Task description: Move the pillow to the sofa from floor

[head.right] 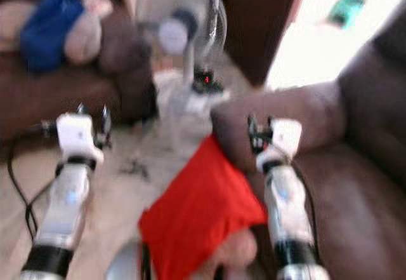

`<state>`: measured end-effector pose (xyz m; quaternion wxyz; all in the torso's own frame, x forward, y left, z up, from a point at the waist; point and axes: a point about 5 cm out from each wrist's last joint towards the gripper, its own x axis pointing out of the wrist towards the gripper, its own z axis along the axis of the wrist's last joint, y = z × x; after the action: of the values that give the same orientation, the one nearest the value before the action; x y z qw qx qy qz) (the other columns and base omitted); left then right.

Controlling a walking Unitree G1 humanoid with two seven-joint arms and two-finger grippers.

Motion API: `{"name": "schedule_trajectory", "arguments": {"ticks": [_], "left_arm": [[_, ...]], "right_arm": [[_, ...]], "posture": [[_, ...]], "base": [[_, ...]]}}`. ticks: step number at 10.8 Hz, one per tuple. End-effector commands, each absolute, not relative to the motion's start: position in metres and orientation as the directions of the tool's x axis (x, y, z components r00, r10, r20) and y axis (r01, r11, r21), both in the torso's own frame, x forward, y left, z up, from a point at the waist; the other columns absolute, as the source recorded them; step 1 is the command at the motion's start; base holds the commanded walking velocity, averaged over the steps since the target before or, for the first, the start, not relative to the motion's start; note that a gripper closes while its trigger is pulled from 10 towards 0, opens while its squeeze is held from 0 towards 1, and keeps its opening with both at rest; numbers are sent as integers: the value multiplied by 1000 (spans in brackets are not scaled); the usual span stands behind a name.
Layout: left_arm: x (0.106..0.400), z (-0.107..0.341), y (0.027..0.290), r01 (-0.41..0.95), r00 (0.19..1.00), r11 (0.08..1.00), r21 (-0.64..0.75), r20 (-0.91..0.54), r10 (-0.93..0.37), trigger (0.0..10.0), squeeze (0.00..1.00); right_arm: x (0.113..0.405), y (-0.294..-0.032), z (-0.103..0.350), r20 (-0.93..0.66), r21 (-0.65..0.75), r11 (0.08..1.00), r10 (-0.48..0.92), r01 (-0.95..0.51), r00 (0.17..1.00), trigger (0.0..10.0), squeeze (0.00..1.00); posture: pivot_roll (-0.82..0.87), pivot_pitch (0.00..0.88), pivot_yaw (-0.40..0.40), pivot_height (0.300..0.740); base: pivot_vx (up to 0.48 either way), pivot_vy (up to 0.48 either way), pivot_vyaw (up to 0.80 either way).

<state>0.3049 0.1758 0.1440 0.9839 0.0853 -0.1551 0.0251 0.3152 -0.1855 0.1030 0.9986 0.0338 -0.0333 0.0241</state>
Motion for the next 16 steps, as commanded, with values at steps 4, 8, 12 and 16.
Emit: {"name": "schedule_trajectory", "arguments": {"ticks": [4, 8, 12, 16], "left_arm": [[306, 147, 173, -74, 949, 983, 169, 315, 17, 10000, 0], [306, 146, 172, -71, 950, 983, 167, 312, 16, 10000, 0], [306, 146, 170, -70, 950, 984, 162, 312, 16, 10000, 0], [306, 146, 169, -70, 950, 984, 162, 312, 17, 10000, 0]], "right_arm": [[317, -185, 106, 70, 57, 997, 50, -54, 996, 10000, 0], [317, -183, 105, 54, 62, 996, 67, -71, 996, 10000, 0], [318, -181, 105, 47, 34, 995, 93, -94, 995, 10000, 0], [317, -181, 104, 45, 44, 994, 94, -96, 995, 10000, 0]], "posture": [[77, 39, -72, 655], [73, 36, -74, 633], [71, 41, -78, 593], [66, 42, -80, 593]], "base": [[0, 0, 0], [0, 0, 0], [0, 0, 0], [0, 0, 0]]}}
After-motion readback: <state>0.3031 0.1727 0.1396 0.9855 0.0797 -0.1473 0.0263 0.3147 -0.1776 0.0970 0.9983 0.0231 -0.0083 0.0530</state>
